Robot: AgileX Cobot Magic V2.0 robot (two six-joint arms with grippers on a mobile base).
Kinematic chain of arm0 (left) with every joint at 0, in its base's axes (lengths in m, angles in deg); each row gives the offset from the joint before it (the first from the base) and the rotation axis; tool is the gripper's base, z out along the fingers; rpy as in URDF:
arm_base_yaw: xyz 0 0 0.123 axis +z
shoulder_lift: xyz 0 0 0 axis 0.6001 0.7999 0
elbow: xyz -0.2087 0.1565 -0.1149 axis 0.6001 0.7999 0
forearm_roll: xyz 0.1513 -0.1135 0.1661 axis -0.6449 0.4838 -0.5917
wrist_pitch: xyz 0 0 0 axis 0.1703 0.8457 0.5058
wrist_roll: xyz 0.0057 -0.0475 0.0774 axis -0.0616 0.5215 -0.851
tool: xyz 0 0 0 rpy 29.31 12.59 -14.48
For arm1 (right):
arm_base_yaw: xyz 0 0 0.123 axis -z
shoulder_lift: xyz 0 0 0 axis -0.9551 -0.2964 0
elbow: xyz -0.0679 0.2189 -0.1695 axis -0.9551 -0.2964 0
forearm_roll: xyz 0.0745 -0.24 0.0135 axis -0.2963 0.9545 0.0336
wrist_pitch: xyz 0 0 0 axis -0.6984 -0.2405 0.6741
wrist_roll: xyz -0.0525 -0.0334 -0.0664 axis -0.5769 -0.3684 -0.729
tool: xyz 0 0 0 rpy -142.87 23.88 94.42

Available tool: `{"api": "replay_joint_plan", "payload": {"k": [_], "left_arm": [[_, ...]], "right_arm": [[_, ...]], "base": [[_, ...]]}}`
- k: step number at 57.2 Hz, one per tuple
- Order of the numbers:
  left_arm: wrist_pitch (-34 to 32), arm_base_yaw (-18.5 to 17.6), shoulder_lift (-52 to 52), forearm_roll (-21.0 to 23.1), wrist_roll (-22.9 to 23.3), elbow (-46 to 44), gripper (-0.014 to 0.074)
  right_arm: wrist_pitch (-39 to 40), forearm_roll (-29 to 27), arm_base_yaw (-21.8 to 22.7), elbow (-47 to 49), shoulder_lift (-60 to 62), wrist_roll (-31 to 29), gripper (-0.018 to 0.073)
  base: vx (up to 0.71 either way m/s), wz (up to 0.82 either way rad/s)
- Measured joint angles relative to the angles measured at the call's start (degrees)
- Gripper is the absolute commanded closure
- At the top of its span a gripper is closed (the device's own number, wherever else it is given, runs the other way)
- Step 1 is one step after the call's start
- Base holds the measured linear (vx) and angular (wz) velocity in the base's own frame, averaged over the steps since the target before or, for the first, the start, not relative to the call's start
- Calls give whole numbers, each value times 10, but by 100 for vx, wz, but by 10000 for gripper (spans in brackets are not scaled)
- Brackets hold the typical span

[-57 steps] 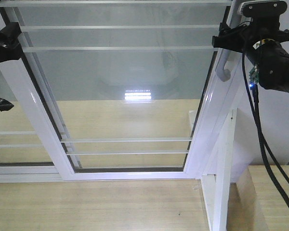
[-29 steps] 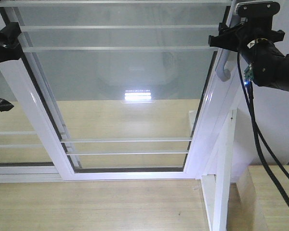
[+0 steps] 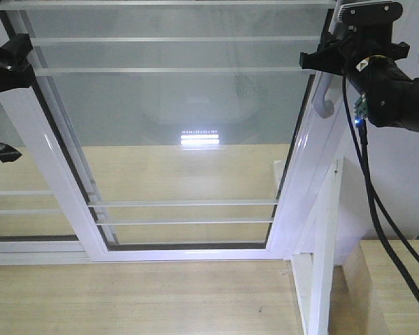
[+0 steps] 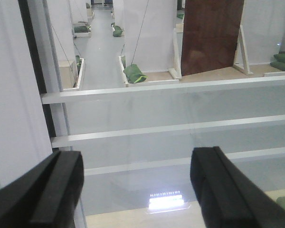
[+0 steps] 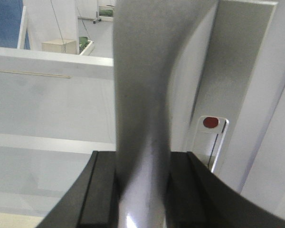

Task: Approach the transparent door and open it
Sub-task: 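Close the right gripper around the curved silver handle, then pull the handle with the right gripper, sliding the door toward the left arm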

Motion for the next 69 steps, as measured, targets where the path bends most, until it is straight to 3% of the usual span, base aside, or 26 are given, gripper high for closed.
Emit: {"api": "replay_joint_plan", "payload": {"k": [19, 28, 69], "left_arm": [[4, 0, 12, 0, 0, 0, 24], [4, 0, 12, 0, 0, 0, 24], [4, 0, 12, 0, 0, 0, 24]], "right_arm": [[-6, 167, 13, 2, 0, 153, 565], [-5, 226, 10, 5, 0, 198, 565], [20, 230, -108, 26, -23, 208, 565]], "base": [[0, 0], [0, 0], [0, 0]]}}
